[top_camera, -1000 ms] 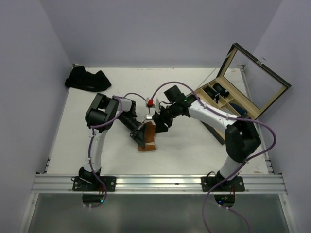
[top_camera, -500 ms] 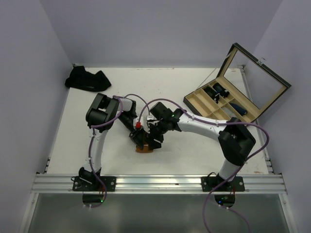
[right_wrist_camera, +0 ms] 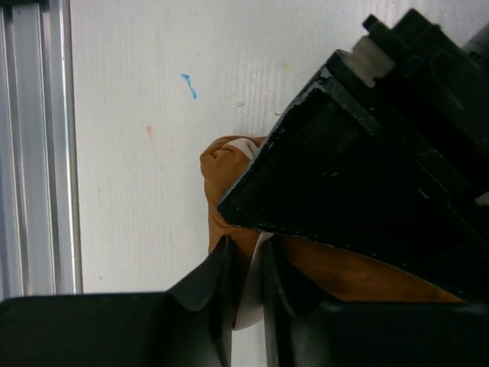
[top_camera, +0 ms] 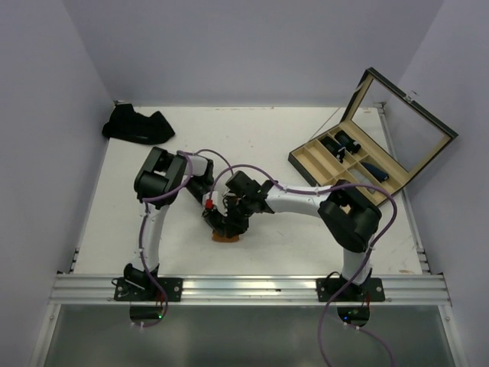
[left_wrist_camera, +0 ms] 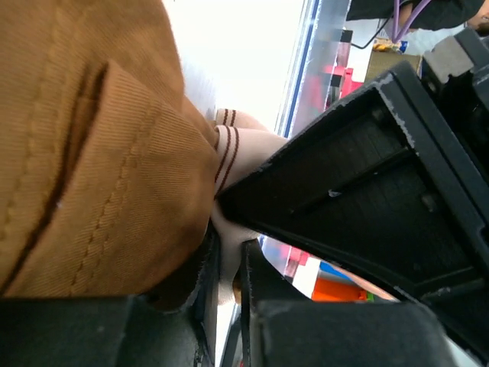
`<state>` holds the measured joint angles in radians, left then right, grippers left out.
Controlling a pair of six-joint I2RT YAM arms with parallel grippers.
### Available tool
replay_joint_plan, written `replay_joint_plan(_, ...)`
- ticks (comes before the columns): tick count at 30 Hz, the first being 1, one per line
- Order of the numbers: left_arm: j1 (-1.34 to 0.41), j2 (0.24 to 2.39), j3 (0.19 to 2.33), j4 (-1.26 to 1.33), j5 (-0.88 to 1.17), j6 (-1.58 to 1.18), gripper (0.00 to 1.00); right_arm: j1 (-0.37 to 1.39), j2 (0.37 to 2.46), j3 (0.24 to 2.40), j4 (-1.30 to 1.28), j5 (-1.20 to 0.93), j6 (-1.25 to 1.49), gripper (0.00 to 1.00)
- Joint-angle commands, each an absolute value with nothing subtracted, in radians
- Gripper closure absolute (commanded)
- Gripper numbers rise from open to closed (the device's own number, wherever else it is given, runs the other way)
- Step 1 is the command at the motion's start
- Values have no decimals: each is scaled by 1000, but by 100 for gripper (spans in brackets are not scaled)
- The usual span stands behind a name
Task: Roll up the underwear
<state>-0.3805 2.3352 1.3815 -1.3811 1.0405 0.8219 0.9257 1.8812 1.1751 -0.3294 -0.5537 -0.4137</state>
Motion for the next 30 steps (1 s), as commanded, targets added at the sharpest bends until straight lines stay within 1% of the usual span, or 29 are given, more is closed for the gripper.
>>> replay_joint_plan(1, -371, 2384, 1328, -1042, 745, 842, 86, 931, 1943, 1157, -287, -563, -440, 88)
replay_joint_plan(3, -347, 2335, 1321, -1014, 768, 824, 84, 931, 1956, 1144, -295, -586, -446, 100)
replay_joint_plan(5, -319, 2256, 1304, -991, 819, 796, 83, 923, 1973, 1132, -285, -638, -431, 100)
replay_joint_plan(7, -263, 2185, 1276, -928, 880, 754, 78, 907, 1991, 1127, -288, -676, -411, 100)
replay_joint_plan(8, -240, 2105, 1267, -907, 911, 746, 76, 902, 2012, 1129, -288, -717, -407, 100)
replay_joint_plan(9, -188, 2062, 1259, -872, 945, 742, 71, 897, 2023, 1135, -290, -730, -402, 100)
replay_joint_plan(10, -158, 2018, 1237, -841, 997, 714, 68, 887, 2037, 1140, -291, -744, -390, 100)
replay_joint_plan(11, -131, 1920, 1223, -809, 1017, 694, 65, 881, 2051, 1147, -307, -756, -384, 100)
replay_joint_plan(12, -80, 1873, 1200, -746, 1026, 672, 62, 876, 2089, 1179, -325, -787, -380, 100)
replay_joint_plan(13, -57, 1827, 1189, -723, 1035, 643, 60, 865, 2109, 1198, -359, -802, -368, 100)
replay_joint_plan(15, -16, 1697, 1158, -671, 1014, 631, 59, 853, 2176, 1256, -385, -840, -351, 100)
replay_joint_plan(16, -9, 1653, 1143, -658, 967, 629, 58, 838, 2198, 1276, -397, -854, -324, 100)
replay_joint_plan(17, -6, 1563, 1123, -647, 945, 643, 58, 827, 2226, 1298, -416, -879, -307, 100)
replay_joint_plan(19, -8, 1472, 1051, -634, 890, 702, 57, 795, 2287, 1342, -420, -946, -250, 100)
replay_joint_plan(20, -9, 1389, 1025, -632, 871, 727, 57, 785, 2302, 1353, -423, -960, -236, 100)
replay_joint_plan(22, -21, 1313, 936, -640, 816, 823, 55, 769, 2347, 1391, -455, -976, -218, 100)
replay_joint_plan(26, -101, 1137, 793, -679, 720, 974, 53, 755, 2411, 1460, -534, -986, -202, 100)
replay_joint_plan(28, -194, 1063, 701, -649, 645, 1009, 52, 749, 2440, 1488, -563, -988, -196, 100)
replay_joint_plan(29, -259, 990, 671, -632, 628, 1018, 48, 749, 2448, 1500, -571, -986, -198, 100)
replay_joint_plan(30, -290, 962, 622, -593, 609, 1017, 47, 749, 2453, 1506, -575, -982, -196, 100)
